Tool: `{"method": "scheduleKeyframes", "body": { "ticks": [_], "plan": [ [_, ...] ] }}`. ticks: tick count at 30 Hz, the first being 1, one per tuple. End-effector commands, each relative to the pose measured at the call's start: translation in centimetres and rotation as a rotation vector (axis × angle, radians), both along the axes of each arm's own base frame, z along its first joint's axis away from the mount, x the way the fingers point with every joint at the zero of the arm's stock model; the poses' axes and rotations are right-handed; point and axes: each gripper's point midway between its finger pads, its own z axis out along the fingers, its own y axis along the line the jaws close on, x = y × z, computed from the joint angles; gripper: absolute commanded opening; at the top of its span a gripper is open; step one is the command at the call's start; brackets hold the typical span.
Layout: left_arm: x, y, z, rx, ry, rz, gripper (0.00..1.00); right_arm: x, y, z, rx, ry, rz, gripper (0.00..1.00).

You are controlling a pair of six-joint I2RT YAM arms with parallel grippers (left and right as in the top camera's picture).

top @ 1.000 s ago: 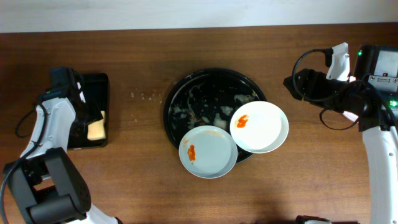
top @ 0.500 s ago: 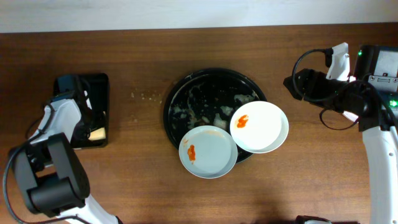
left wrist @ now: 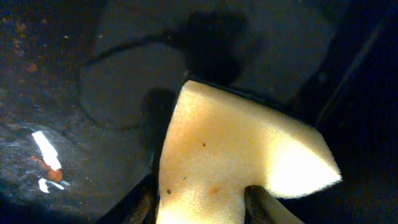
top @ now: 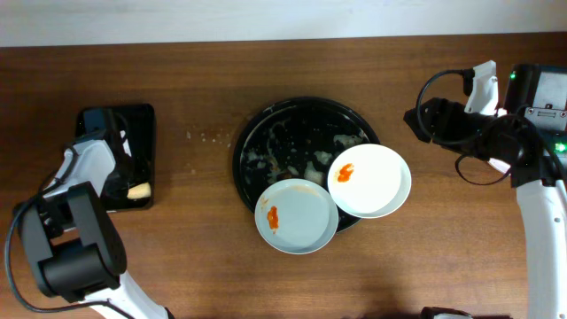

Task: Clean dirty plates on tray and stack at the side

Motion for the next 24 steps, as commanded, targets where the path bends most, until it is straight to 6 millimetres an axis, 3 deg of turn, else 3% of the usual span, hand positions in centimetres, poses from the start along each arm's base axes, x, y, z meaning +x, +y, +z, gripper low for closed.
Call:
{"method": "scheduleKeyframes", "body": {
  "ticks": [1, 3, 12, 20, 24],
  "plan": [
    [-1.0, -0.2, -2.1, -0.01, 0.061, -0.005, 0.12, 0.1, 0.1, 0.2, -0.003, -0.005, 0.0, 0.7],
    [-1.0, -0.2, -2.1, -0.009, 0.06, -0.005, 0.01, 0.1, 0.1, 0.2, -0.003, -0.005, 0.0, 0.69],
    [-0.5, 0.1, -1.3, 0.002, 0.043, -0.003, 0.0, 0.1, 0.2, 0.2, 0.0, -0.006, 0.002, 0.69],
    [1.7, 0.8, 7.2, 0.055, -0.142, -0.002, 0.0, 0.1, 0.2, 0.2, 0.0, -0.005, 0.002, 0.69],
    [1.3, 1.6, 8.7, 0.112, -0.154, 0.011, 0.0, 0.1, 0.2, 0.2, 0.0, -0.006, 0.003, 0.69]
  ]
}}
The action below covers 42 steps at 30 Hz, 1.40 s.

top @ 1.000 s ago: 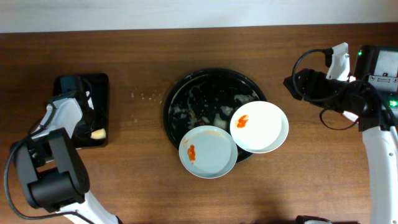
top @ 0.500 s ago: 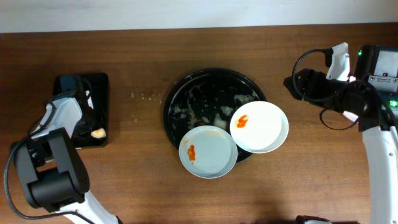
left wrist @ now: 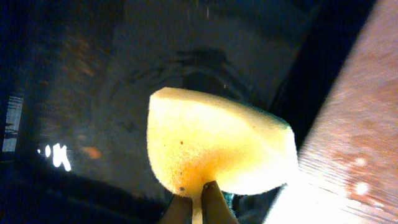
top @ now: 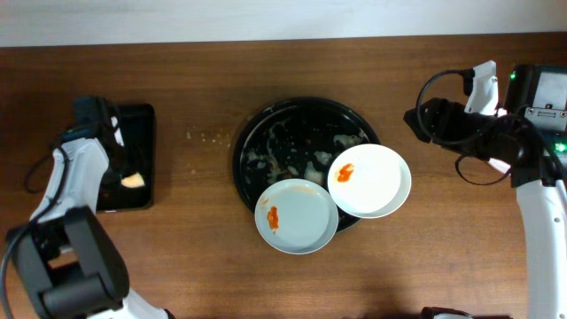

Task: Clean dirty plates on tray and stack at the side

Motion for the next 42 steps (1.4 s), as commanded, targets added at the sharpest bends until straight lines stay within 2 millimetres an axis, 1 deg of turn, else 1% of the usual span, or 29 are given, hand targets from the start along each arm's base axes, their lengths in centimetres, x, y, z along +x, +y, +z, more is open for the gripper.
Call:
{"method": "scheduleKeyframes", "body": {
  "ticks": [1, 4, 7, 9, 12, 14, 15, 17, 20, 23, 24, 25, 26, 28, 31, 32, 35, 36, 37, 38, 39, 41, 42],
  "plan": [
    [0.6, 1.5, 2.7, 0.074, -0.061, 0.023, 0.0, 0.1, 0.2, 0.2, 0.001, -0.006, 0.002, 0.69],
    [1.0, 1.6, 1.6, 0.075, -0.067, 0.023, 0.0, 0.1, 0.1, 0.2, 0.0, -0.006, 0.001, 0.69],
    [0.9, 1.6, 0.3, 0.068, -0.039, 0.022, 0.0, 0.1, 0.2, 0.2, 0.001, -0.006, 0.002, 0.69],
    [0.8, 1.5, 0.4, 0.064, -0.03, 0.021, 0.0, 0.1, 0.1, 0.2, 0.0, -0.006, 0.002, 0.69],
    [0.8, 1.5, 2.1, 0.071, -0.049, 0.022, 0.0, 0.1, 0.2, 0.2, 0.001, -0.006, 0.002, 0.69],
    [1.2, 1.9, 1.8, 0.078, -0.057, 0.013, 0.0, 0.1, 0.2, 0.2, 0.001, -0.006, 0.002, 0.69],
    [1.1, 1.7, 1.8, 0.066, -0.057, 0.009, 0.0, 0.1, 0.2, 0.2, 0.001, -0.006, 0.002, 0.7],
    [1.3, 0.6, 2.4, 0.022, -0.07, -0.033, 0.0, 0.1, 0.1, 0.2, 0.0, -0.006, 0.002, 0.7],
    [2.3, -1.8, 5.0, -0.026, -0.127, -0.111, 0.0, 0.3, -0.6, 0.0, -0.035, -0.004, -0.027, 0.7],
    [2.7, -3.6, 7.4, -0.022, -0.155, -0.164, 0.0, 0.4, -1.2, -0.2, -0.063, -0.005, -0.048, 0.73],
    [2.8, -4.6, 8.3, -0.031, -0.17, -0.19, 0.0, 0.4, -1.2, -0.2, -0.066, -0.005, -0.051, 0.74],
    [3.0, -6.6, 9.5, -0.058, -0.197, -0.235, 0.0, 0.4, -1.2, -0.2, -0.066, -0.004, -0.051, 0.74],
    [3.2, -8.4, 10.3, -0.083, -0.215, -0.279, 0.0, 0.4, -1.2, -0.2, -0.066, -0.003, -0.051, 0.75],
    [3.2, -12.7, 11.4, -0.133, -0.24, -0.382, 0.0, 0.4, -1.2, -0.2, -0.066, -0.004, -0.051, 0.76],
    [2.6, -18.2, 11.5, -0.206, -0.233, -0.5, 0.0, 0.4, -1.6, -0.4, -0.085, 0.002, -0.066, 0.79],
    [2.4, -20.0, 11.4, -0.234, -0.231, -0.536, 0.0, 0.5, -2.0, -0.6, -0.101, 0.008, -0.078, 0.8],
    [2.1, -25.1, 11.6, -0.287, -0.255, -0.632, 0.0, 0.6, -2.6, -1.6, -0.129, 0.044, -0.1, 0.79],
    [2.3, -27.1, 11.6, -0.295, -0.273, -0.672, 0.0, 0.6, -2.6, -2.3, -0.127, 0.067, -0.099, 0.75],
    [2.3, -28.7, 11.6, -0.303, -0.284, -0.702, 0.0, 0.6, -2.7, -3.2, -0.129, 0.1, -0.1, 0.71],
    [2.3, -30.7, 11.4, -0.31, -0.298, -0.748, 0.0, 0.6, -2.9, -4.3, -0.134, 0.139, -0.104, 0.66],
    [2.3, -32.3, 11.1, -0.316, -0.306, -0.78, 0.0, 0.6, -2.9, -5.4, -0.134, 0.176, -0.103, 0.62],
    [2.3, -35.1, 10.4, -0.338, -0.318, -0.817, 0.0, 0.3, -2.9, -8.5, -0.122, 0.289, -0.097, 0.56],
    [2.2, -36.9, 10.1, -0.36, -0.333, -0.857, 0.0, 0.1, -2.9, -10.0, -0.117, 0.347, -0.092, 0.52]
  ]
}}
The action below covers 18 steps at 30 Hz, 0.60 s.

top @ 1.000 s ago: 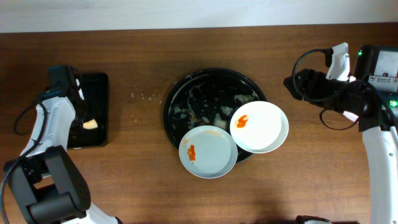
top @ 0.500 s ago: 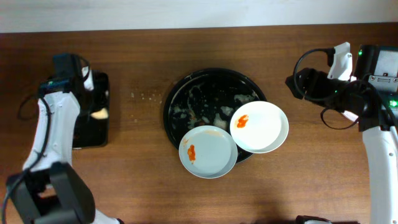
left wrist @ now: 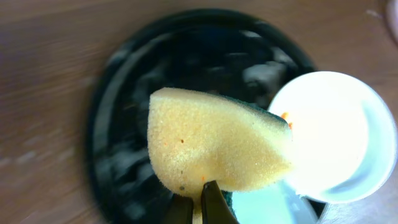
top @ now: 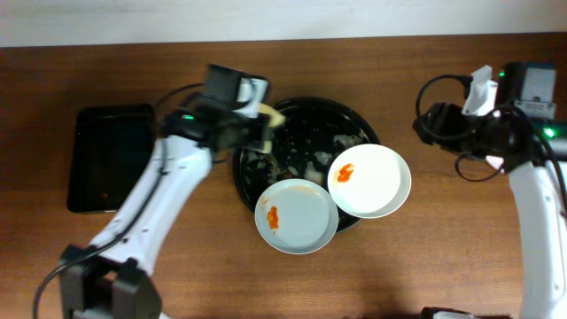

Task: Clean dirty plates on tray and stack at the side
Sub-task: 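Lift the sponge and carry it to the right white plate, then grasp the rim of the right sauce-smeared white plate with the right gripper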

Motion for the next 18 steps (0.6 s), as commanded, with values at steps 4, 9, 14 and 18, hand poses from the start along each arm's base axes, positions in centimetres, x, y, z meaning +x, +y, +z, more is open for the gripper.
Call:
{"method": "scheduleKeyframes", "body": {
  "ticks": [4, 9, 14, 18],
  "plan": [
    [-1.1, -9.9, -3.1, -0.124, 0.011, -0.205, 0.0, -0.9, -0.2, -9.3, 0.02, 0.317, -0.008, 0.4],
    [-2.5, -14.0, -5.5, -0.171, 0.048, -0.288, 0.0, -0.9, -0.2, -11.0, 0.021, 0.363, -0.004, 0.39],
    [-4.2, -17.6, -9.3, -0.187, 0.103, -0.35, 0.0, -0.5, -0.3, -10.7, 0.019, 0.341, -0.005, 0.4],
    [-5.1, -18.4, -11.7, -0.168, 0.137, -0.368, 0.0, -0.4, -0.3, -10.7, 0.019, 0.338, -0.004, 0.4]
  ]
}}
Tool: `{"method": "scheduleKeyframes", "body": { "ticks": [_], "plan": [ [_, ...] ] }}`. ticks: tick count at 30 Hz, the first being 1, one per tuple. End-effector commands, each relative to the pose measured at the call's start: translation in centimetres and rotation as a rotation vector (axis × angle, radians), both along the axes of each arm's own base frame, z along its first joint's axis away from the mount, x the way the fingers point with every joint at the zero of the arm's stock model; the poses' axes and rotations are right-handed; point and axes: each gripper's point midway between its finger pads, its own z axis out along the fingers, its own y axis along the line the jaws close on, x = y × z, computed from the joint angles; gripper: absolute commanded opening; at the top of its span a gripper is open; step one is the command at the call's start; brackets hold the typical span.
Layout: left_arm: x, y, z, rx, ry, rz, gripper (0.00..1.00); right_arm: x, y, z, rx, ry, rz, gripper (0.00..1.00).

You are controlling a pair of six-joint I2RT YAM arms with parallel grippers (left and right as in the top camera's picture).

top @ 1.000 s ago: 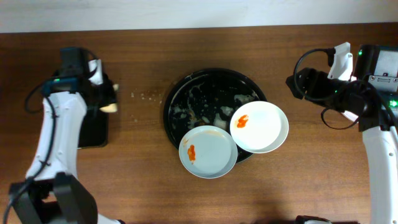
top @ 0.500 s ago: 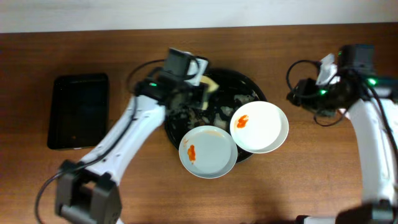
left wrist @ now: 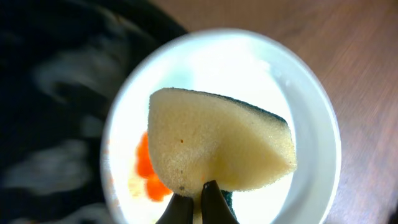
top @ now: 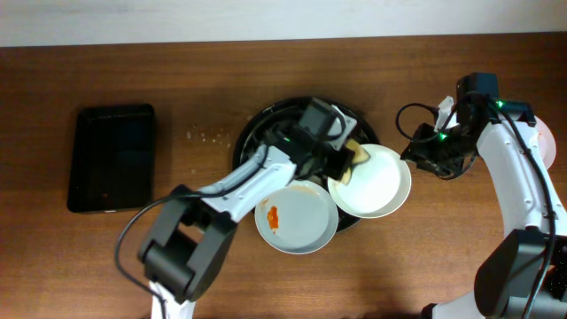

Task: Clean dirty plates on tray and stack at the side
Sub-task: 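Grasp the rim of the right sauce-smeared white plate with the right gripper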

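Note:
My left gripper (top: 347, 158) is shut on a yellow sponge (left wrist: 217, 149) with a green back, held over the left part of a white plate (top: 376, 184). That plate (left wrist: 311, 124) carries an orange smear (left wrist: 148, 174) just beside the sponge. A second white plate (top: 297, 217) with an orange stain lies at the front of the round black tray (top: 257, 133), overlapped by the first plate's edge. The tray's surface is streaked with pale residue. My right gripper (top: 415, 152) sits just off the first plate's right rim; whether it is open does not show.
A black rectangular dish (top: 113, 158) lies at the left of the wooden table. A few crumbs (top: 205, 136) sit between it and the tray. A pale round object (top: 556, 142) shows at the right edge.
My left gripper moved with the sponge from the tray's upper left to over the stained right plate. My right arm came down and left, toward that plate's right rim.
My left gripper was at the sponge in the black dish at the left, then shut on it and lifted above the dish. After that it held the sponge over the tray's left edge, and now over the right plate's orange smear.

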Motion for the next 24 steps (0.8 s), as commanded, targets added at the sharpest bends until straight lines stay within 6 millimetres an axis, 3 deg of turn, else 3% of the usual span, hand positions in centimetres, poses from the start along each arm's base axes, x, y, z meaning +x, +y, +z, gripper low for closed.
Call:
{"method": "scheduleKeyframes", "body": {
  "ticks": [1, 5, 10, 18, 24],
  "plan": [
    [-0.8, -1.3, -1.8, -0.008, 0.039, -0.026, 0.0, 0.0, 0.0, 0.3, -0.011, -0.015, 0.008, 0.4],
    [-0.5, -1.1, -3.8, 0.018, 0.052, -0.013, 0.0, 0.0, 0.0, 0.3, -0.012, -0.015, 0.008, 0.4],
    [2.2, 1.3, -5.0, 0.139, -0.04, 0.103, 0.0, 0.0, 0.0, 0.3, -0.011, -0.013, 0.009, 0.45],
    [6.1, 5.5, -5.1, 0.184, -0.077, 0.231, 0.0, -0.1, 0.1, 0.2, -0.013, -0.013, 0.02, 0.5],
    [7.3, 6.8, -5.0, 0.182, -0.082, 0.264, 0.0, -0.2, 0.4, 0.1, -0.012, -0.01, 0.042, 0.54]
  ]
}}
